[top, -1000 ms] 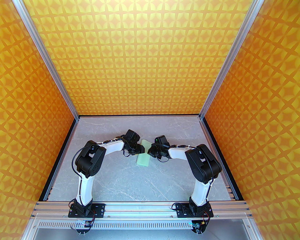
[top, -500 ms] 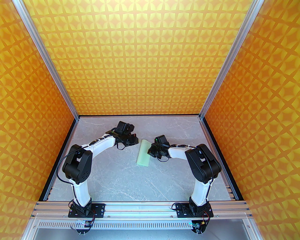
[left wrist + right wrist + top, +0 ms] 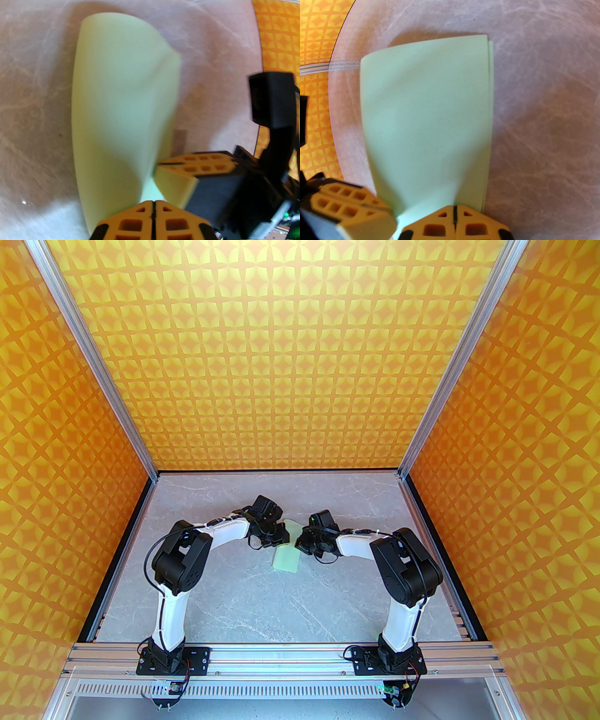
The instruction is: Fold a paper plane with a square sheet of paper (fold left side to right side)
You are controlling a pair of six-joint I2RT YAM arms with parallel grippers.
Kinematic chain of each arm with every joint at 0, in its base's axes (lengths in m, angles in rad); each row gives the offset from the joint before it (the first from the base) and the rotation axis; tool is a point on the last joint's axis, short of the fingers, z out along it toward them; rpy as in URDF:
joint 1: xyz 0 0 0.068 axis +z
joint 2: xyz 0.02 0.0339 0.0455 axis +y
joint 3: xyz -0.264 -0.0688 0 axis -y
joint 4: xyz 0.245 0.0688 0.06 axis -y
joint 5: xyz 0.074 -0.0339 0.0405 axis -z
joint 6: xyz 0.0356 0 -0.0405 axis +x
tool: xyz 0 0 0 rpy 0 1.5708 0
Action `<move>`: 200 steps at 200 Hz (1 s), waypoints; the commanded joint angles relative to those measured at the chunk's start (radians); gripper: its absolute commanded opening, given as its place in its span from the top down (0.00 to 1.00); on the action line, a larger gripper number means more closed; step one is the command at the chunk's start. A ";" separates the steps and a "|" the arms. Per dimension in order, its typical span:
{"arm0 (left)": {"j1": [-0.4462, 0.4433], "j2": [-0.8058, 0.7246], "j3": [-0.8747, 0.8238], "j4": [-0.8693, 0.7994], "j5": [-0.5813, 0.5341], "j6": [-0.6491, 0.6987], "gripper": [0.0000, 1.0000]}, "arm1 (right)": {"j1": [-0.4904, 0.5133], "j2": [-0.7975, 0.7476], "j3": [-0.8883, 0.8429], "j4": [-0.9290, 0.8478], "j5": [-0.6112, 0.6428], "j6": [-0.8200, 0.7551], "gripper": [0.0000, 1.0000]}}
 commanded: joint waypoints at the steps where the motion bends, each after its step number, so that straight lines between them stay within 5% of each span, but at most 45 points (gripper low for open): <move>1: 0.005 0.008 0.031 -0.054 -0.034 0.033 0.90 | 0.002 0.041 -0.019 -0.077 0.047 -0.015 1.00; 200: 0.039 -0.023 0.000 -0.094 -0.109 0.113 0.88 | 0.002 0.041 -0.028 -0.073 0.048 -0.015 1.00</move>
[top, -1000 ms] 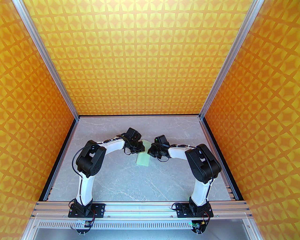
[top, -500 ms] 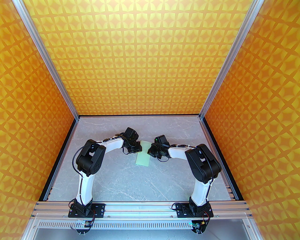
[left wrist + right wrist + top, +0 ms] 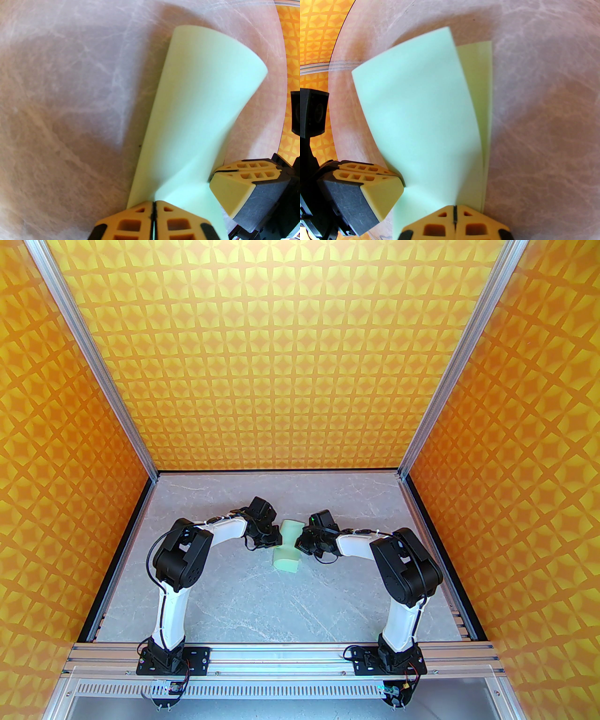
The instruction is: Fold a paper plane with a square sheet of paper (fold left side to right side)
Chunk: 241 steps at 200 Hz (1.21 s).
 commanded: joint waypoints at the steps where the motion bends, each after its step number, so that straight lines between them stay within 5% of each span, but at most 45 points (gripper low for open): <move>1: 0.004 -0.040 0.017 -0.049 -0.025 0.020 0.88 | 0.002 0.040 -0.028 -0.074 0.048 -0.015 1.00; 109: 0.019 0.119 0.250 -0.063 0.051 0.044 0.84 | 0.002 0.042 -0.030 -0.077 0.050 -0.015 1.00; 241: 0.054 0.133 0.290 -0.072 0.027 0.050 0.83 | 0.002 0.039 -0.032 -0.078 0.052 -0.015 1.00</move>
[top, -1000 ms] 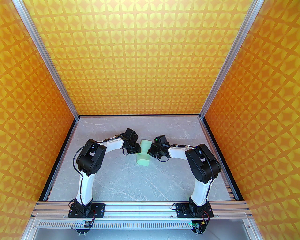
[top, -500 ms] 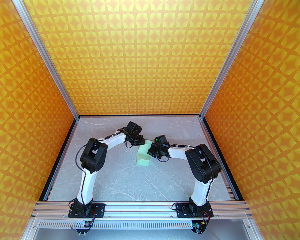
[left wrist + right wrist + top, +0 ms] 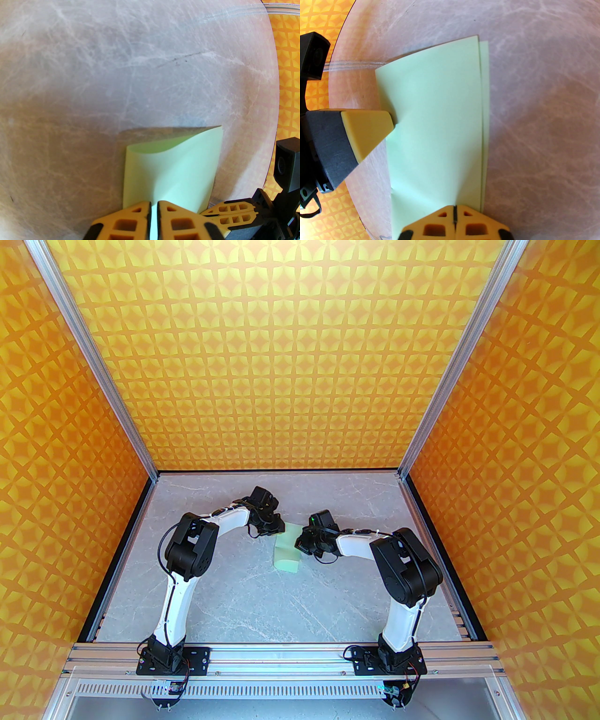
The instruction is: Fold a paper plane with a square sheet of paper (fold left side to right side)
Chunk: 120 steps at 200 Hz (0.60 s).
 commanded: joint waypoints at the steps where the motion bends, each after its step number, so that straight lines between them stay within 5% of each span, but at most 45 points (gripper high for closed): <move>1: 0.008 -0.025 0.045 -0.027 -0.020 0.012 0.83 | 0.002 0.039 -0.030 -0.081 0.052 -0.015 1.00; 120: 0.033 0.091 0.104 -0.055 -0.019 0.019 0.83 | 0.002 0.040 -0.034 -0.079 0.050 -0.015 1.00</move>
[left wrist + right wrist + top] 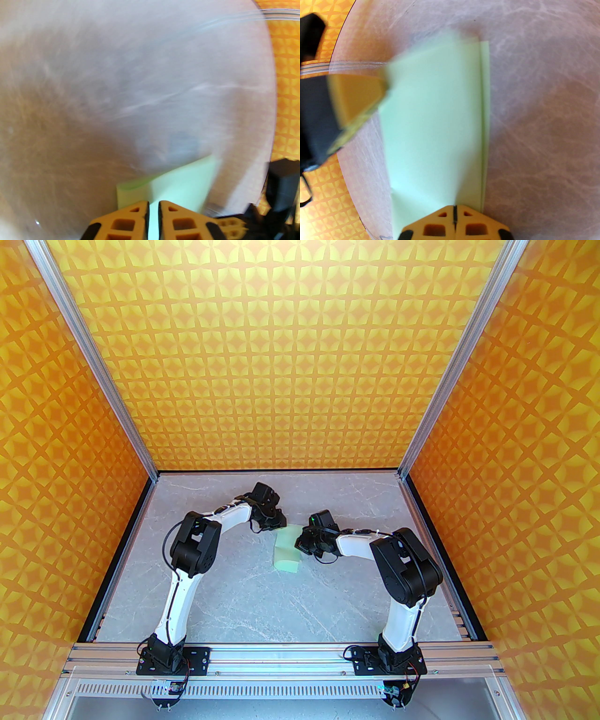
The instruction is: Fold a paper plane with a square sheet of paper (fold left side to right side)
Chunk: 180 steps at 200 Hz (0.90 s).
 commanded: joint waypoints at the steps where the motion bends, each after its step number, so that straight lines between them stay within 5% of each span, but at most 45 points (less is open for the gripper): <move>1: 0.013 0.013 -0.012 -0.039 -0.029 0.018 0.83 | 0.002 0.040 -0.033 -0.081 0.050 -0.015 1.00; 52: 0.008 -0.185 -0.057 -0.049 0.000 0.002 0.83 | 0.003 0.036 -0.041 -0.082 0.055 -0.019 1.00; 108: -0.046 -0.398 -0.365 0.042 0.044 -0.080 0.84 | 0.002 0.037 -0.052 -0.070 0.059 -0.015 1.00; 180: -0.122 -0.474 -0.618 0.251 0.080 -0.227 0.84 | 0.002 0.035 -0.062 -0.062 0.061 -0.015 1.00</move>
